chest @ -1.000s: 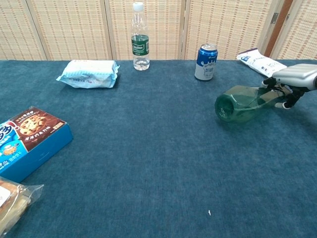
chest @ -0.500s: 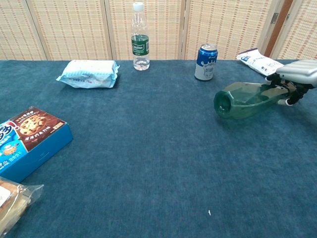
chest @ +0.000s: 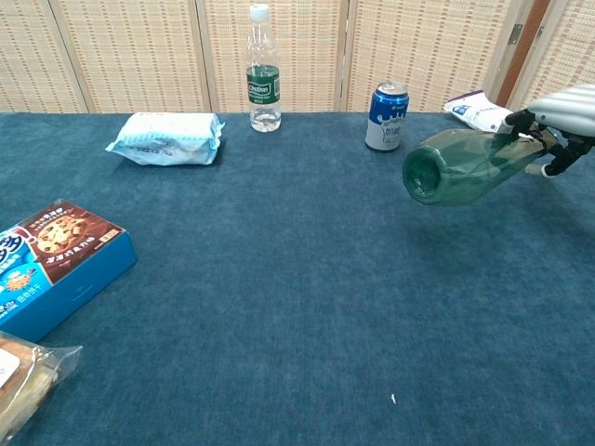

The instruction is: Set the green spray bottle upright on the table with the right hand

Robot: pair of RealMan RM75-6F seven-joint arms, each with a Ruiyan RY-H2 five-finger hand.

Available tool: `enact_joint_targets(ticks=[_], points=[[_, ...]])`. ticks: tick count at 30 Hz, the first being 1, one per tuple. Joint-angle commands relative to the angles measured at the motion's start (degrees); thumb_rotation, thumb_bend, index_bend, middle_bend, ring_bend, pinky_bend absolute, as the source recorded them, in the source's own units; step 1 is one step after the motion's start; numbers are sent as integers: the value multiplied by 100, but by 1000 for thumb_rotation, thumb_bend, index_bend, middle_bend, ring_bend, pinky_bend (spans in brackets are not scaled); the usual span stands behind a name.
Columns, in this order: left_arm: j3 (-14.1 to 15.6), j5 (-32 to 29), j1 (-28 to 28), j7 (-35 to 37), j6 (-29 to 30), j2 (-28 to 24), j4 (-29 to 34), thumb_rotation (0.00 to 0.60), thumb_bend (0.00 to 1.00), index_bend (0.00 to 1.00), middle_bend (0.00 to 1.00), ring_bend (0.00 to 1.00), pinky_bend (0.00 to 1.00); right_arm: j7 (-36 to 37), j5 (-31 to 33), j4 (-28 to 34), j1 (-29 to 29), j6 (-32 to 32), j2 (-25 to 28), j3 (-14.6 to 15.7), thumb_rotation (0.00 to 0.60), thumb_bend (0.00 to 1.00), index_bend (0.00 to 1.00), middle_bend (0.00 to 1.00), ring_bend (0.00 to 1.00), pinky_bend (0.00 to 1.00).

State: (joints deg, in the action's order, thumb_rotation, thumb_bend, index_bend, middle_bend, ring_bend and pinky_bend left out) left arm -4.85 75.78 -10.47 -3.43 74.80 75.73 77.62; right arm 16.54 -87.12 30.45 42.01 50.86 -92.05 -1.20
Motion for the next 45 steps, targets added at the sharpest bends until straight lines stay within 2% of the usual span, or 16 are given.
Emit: enact_joint_targets(ticks=[1, 11, 19, 26, 38, 45], points=[[11, 19, 33, -71, 71, -30, 93, 600, 738, 216, 143, 106, 0, -236, 99, 302, -108, 142, 176, -86, 600, 289, 416, 406, 274, 314], [35, 42, 99, -347, 229, -120, 419, 600, 737, 215, 143, 106, 0, -770, 144, 863, -279, 490, 554, -157, 600, 289, 416, 406, 274, 318], [56, 144, 116, -354, 319, -139, 489, 600, 738, 216, 143, 106, 0, -1832, 181, 1626, -370, 668, 1049, -195, 600, 290, 416, 406, 274, 327], [104, 243, 203, -178, 448, -137, 421, 600, 738, 215, 143, 106, 0, -3402, 199, 2608, -392, 770, 1692, -219, 600, 290, 416, 406, 274, 327], [181, 656, 366, 385, 890, -11, 70, 600, 738, 215, 143, 106, 0, -7236, 676, 5140, -342, 670, 3377, -364, 600, 290, 427, 418, 286, 327], [216, 866, 462, 633, 1156, 11, -82, 600, 738, 215, 143, 106, 0, -9119, 1044, 6108, -309, 526, 3992, -235, 600, 290, 428, 420, 291, 327]])
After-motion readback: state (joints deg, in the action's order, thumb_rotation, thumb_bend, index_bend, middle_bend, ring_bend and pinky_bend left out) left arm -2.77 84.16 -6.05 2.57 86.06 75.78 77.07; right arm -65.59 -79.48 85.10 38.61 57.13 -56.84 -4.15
